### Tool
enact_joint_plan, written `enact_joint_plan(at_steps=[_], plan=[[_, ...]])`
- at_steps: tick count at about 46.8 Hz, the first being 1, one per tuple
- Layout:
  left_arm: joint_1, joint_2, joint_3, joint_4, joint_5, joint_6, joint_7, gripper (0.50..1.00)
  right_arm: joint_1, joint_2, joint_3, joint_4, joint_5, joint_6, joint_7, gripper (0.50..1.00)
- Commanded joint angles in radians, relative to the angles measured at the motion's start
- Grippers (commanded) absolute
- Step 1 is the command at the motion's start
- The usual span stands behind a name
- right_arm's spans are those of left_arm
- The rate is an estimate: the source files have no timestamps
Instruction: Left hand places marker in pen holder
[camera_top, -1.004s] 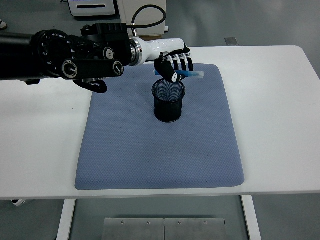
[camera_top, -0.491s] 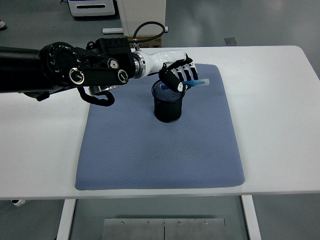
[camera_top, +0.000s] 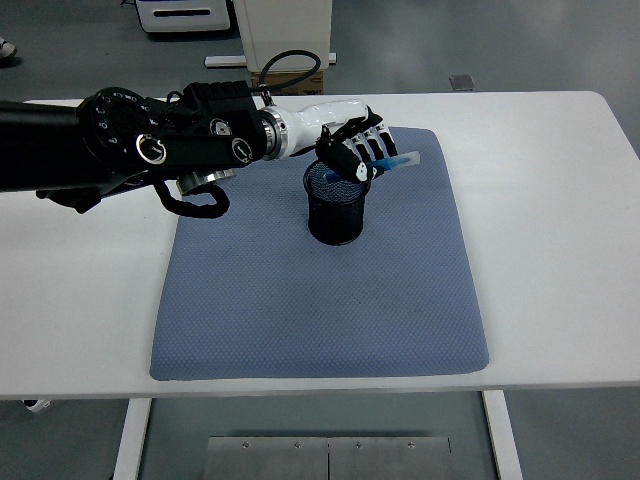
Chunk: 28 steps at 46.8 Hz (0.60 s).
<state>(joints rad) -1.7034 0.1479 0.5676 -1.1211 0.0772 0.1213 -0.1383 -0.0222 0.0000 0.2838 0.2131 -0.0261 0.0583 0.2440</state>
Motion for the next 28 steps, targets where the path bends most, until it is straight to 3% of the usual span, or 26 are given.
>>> enact_joint_plan(at_steps=[1, 7, 13, 24, 28], plan=[[0.001, 0.001, 0.000, 0.000, -0.010, -0.012, 0.000, 0.599, 0.001, 0.000, 0.000, 0.000, 0.000, 0.000, 0.000, 1.000], [-0.001, 0.001, 0.000, 0.000, -0.016, -0.012, 0.000, 0.654, -0.001, 0.000, 0.000, 0.000, 0.000, 0.000, 0.000, 1.000], [-0.002, 0.002, 0.000, 0.000, -0.016, -0.012, 0.000, 0.751, 0.001, 0.000, 0.000, 0.000, 0.000, 0.000, 0.000, 1.000], [-0.012, 0.007, 0.000, 0.000, -0.016, -0.012, 0.000, 0.818, -0.001, 0.000, 0.000, 0.000, 0.000, 0.000, 0.000, 1.000], [-0.016, 0.009, 0.000, 0.000, -0.016, -0.011, 0.002, 0.883, -0.001, 0.000, 0.000, 0.000, 0.000, 0.000, 0.000, 1.000]])
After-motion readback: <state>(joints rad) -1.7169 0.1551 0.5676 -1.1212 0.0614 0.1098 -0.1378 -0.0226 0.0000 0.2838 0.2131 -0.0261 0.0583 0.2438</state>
